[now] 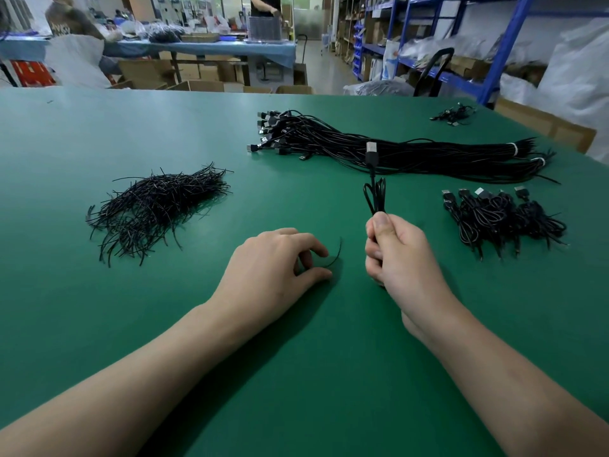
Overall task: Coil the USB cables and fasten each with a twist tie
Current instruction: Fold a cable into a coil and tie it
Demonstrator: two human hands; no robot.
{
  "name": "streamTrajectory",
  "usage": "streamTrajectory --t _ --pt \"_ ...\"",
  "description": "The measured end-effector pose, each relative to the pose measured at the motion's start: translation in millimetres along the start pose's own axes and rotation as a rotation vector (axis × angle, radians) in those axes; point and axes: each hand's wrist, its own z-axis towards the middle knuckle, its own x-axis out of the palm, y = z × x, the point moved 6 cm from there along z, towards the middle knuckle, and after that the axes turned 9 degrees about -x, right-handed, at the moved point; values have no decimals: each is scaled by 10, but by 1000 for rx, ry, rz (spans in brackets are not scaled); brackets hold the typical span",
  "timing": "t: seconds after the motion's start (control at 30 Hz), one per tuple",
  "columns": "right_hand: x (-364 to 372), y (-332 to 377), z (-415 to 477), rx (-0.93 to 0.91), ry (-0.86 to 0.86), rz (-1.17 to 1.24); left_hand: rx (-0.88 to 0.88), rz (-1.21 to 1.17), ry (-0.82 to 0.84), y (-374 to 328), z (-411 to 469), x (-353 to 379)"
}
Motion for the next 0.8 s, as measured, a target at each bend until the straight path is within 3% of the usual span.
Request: streamTrajectory --t 0.17,0.37,0.6,0.7,0.8 --pt "50 2 -14 22 35 -5 21 6 -64 -50 5 -58" --pt "144 -6 -81 88 116 57 127 -108 -288 -113 -49 -269" --pt "121 33 -64 86 76 243 323 55 -416 -219 -158 -344" --pt "130 26 -60 88 61 320 303 -70 -375 -192 -149 -327" --pt "156 35 -57 81 62 396 185 -425 -196 -123 -109 -250"
